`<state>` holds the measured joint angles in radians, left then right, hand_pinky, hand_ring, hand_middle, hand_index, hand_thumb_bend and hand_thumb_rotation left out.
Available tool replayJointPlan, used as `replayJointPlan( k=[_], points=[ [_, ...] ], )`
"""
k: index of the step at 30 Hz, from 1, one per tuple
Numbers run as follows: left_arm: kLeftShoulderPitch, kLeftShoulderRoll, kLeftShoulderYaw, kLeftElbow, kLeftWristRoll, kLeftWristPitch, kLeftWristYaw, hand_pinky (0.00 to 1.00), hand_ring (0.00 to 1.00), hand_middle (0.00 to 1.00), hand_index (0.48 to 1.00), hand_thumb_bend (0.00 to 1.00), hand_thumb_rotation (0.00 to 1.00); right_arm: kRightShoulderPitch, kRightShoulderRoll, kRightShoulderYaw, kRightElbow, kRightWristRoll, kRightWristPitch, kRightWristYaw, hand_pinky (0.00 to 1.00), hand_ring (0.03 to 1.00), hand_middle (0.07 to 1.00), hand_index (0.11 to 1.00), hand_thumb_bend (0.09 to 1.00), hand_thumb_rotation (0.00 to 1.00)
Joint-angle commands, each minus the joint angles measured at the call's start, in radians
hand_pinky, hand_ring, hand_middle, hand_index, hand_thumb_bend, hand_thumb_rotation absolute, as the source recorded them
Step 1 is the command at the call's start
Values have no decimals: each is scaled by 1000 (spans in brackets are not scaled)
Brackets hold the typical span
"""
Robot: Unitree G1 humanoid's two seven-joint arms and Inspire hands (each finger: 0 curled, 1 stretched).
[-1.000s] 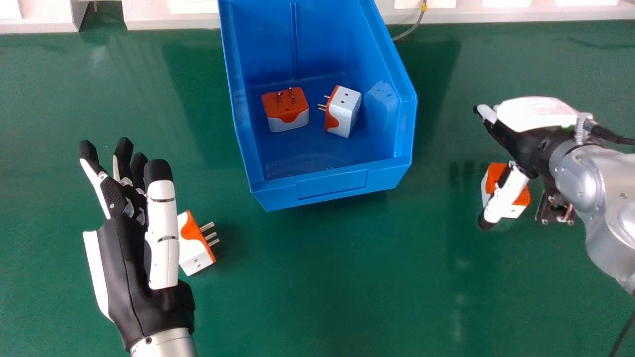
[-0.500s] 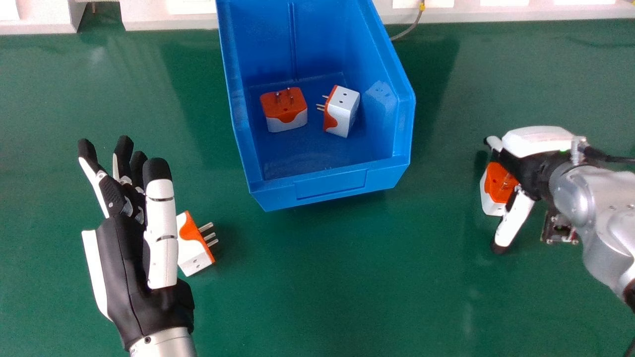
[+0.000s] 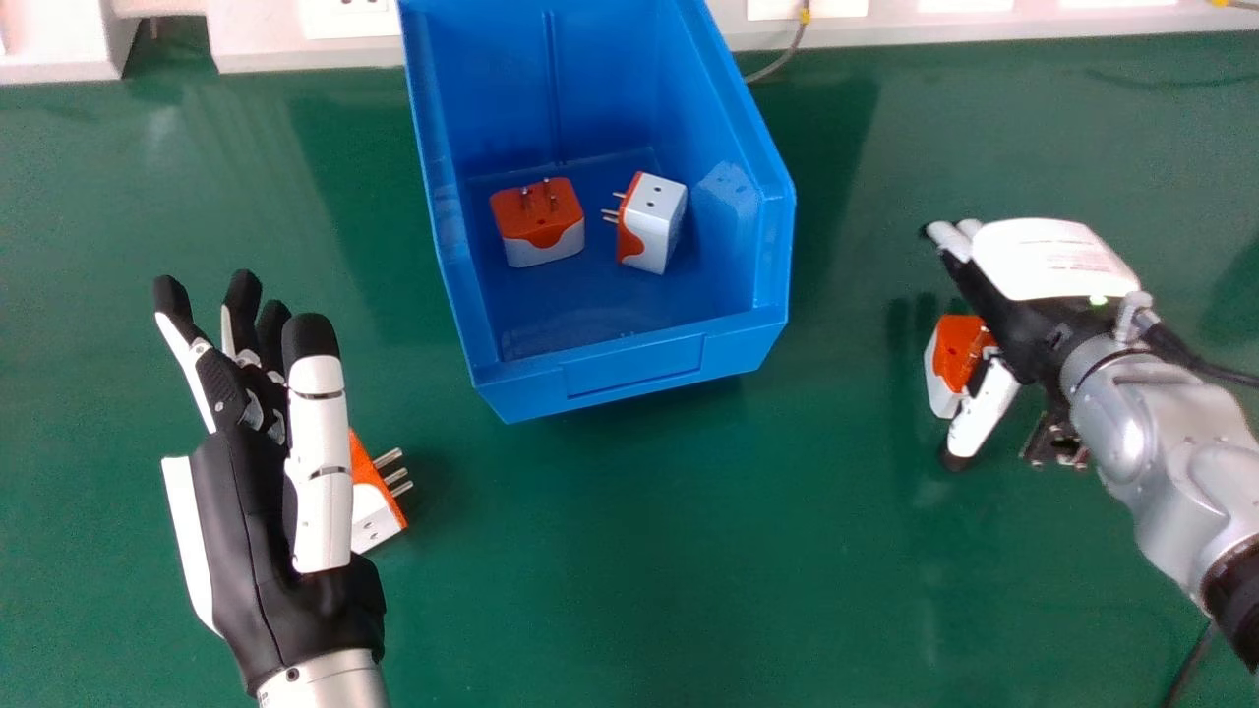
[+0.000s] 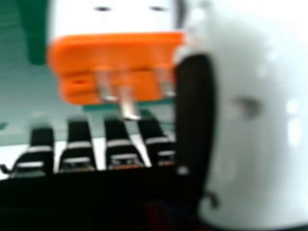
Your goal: Pick all objects and put in blue box
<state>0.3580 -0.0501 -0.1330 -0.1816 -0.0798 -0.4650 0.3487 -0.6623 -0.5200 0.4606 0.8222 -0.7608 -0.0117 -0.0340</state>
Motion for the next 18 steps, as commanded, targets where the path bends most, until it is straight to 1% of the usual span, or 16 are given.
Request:
replayJointPlan(
  k=[1, 4, 6, 8, 10, 13, 18],
  points=[
    [-12, -76, -3, -24, 1, -13, -5, 931, 964, 973, 967, 545, 708, -30, 4, -10, 9, -4, 9, -40, 310, 421, 525, 505, 524, 1],
    [-12, -76, -1, -25, 3, -13, -3, 929, 962, 971, 966, 551, 706, -29, 3, -15, 8, 5, 1, -46, 302, 416, 518, 498, 518, 0],
    [-13, -75, -1, -23, 4, -17, -4, 929, 961, 970, 966, 549, 707, -28, 2, -18, 5, 9, -1, -45, 298, 414, 513, 498, 516, 0],
    [-13, -74, -1, -22, 6, -15, -4, 930, 961, 971, 967, 545, 709, -25, 1, -23, 3, 20, -7, -48, 299, 413, 511, 499, 516, 0],
    [-13, -75, -2, -22, 5, -15, -4, 930, 961, 971, 968, 544, 715, -26, -1, -22, 3, 20, -11, -48, 299, 413, 511, 499, 515, 0],
    [-14, -76, -2, -23, 9, -13, -1, 928, 960, 970, 967, 542, 715, -26, -5, -23, 3, 16, -25, -55, 304, 413, 511, 494, 515, 0],
    [-15, -75, -1, -23, 6, -10, -2, 928, 961, 973, 969, 551, 714, -22, -4, -33, -1, 23, -39, -67, 299, 409, 502, 501, 515, 0]
  ],
)
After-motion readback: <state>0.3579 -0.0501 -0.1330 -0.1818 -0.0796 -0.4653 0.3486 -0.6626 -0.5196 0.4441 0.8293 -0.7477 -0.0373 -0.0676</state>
